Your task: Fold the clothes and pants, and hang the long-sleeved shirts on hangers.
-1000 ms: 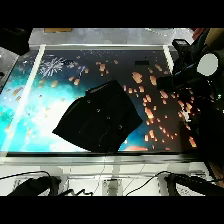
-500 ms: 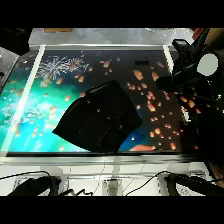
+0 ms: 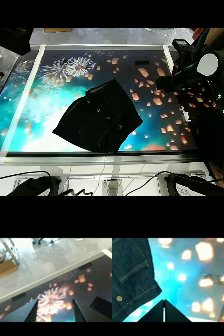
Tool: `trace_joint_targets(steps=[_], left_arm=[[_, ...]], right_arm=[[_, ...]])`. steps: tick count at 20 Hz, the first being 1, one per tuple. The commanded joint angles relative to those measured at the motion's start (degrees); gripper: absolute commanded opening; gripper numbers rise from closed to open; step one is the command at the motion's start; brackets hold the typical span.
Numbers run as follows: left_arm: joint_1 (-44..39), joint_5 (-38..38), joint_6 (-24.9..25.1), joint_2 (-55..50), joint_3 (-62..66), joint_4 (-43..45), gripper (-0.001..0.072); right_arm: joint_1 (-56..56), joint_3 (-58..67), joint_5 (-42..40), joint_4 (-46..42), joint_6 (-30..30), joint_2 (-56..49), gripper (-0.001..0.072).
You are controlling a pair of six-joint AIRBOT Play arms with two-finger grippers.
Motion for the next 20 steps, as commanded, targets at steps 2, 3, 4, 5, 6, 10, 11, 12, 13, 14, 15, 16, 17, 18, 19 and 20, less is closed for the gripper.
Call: trace_joint_targets(steps=[2, 3, 4, 5, 6, 10, 11, 12, 13, 14, 15, 16, 17, 18, 19, 20], left_arm=[[0.02, 0.2, 0.02, -0.68, -0.07, 0.24, 0.0466], [0.02, 0.2, 0.0, -0.79, -0.09, 1.55, 0.0466], [0.02, 0.2, 0.02, -0.79, -0.2, 2.99, 0.0466], [0.02, 0.22, 0.04, -0.85, -0.24, 4.13, 0.0466], [0.02, 0.33, 0.04, -1.09, -0.24, 5.68, 0.0466], [0.02, 0.83, 0.04, -1.66, -0.24, 6.58, 0.0465], [0.02, 0.57, 0.04, -1.66, -0.31, 6.82, 0.0465], [0.02, 0.59, 0.04, -1.66, -0.44, 6.88, 0.0466], [0.02, 0.61, 0.02, -1.77, -0.59, 6.86, 0.0466], [0.02, 0.59, 0.02, -2.01, -0.61, 6.84, 0.0466], [0.02, 0.5, 0.02, -2.38, -0.68, 6.86, 0.0466], [0.02, 0.35, 0.02, -2.86, -0.72, 6.86, 0.0466], [0.02, 0.33, 0.0, -3.34, -0.94, 6.82, 0.0466], [0.0, 0.15, -0.02, -3.96, -1.16, 6.6, 0.0469], [0.0, 0.15, 0.0, -4.57, -1.44, 6.64, 0.0497], [0.02, 0.15, -0.02, -5.25, -1.68, 6.67, 0.0533]], right_arm=[[0.04, 0.02, -1.4, 1.64, -3.23, -0.13, 0.0042], [0.04, 0.0, -0.2, 2.58, -5.66, -0.24, 0.0041], [0.04, -0.22, 0.9, 3.3, -7.91, -0.28, 0.0042], [0.04, -1.57, 0.9, 4.72, -10.78, -0.11, 0.0042], [0.04, -4.02, 0.76, 6.25, -12.81, 0.2, 0.0041], [0.02, -21.84, -2.4, 12.31, -19.96, 1.29, 0.0041], [-0.02, -27.5, -4.33, 13.84, -23.04, 1.81, 0.0041], [-0.09, -32.44, -6.32, 14.95, -25.31, 2.32, 0.0041], [-0.31, -37.31, -9.9, 16.0, -25.92, 2.91, 0.0041], [-0.98, -41.16, -14.32, 17.81, -25.86, 3.39, 0.0041], [-2.4, -44.44, -19.19, 20.44, -25.49, 3.76, 0.0041], [-4.66, -47.15, -23.54, 23.1, -24.39, 3.74, 0.0041], [-7.43, -49.03, -26.34, 24.39, -21.68, 3.54, 0.004], [-10.36, -49.9, -27.43, 25.03, -19.1, 3.08, 0.004], [-13.44, -49.96, -27.52, 25.83, -16.48, 2.54, 0.0041], [-16.0, -49.96, -27.39, 27.71, -15.21, 2.36, 0.004]])
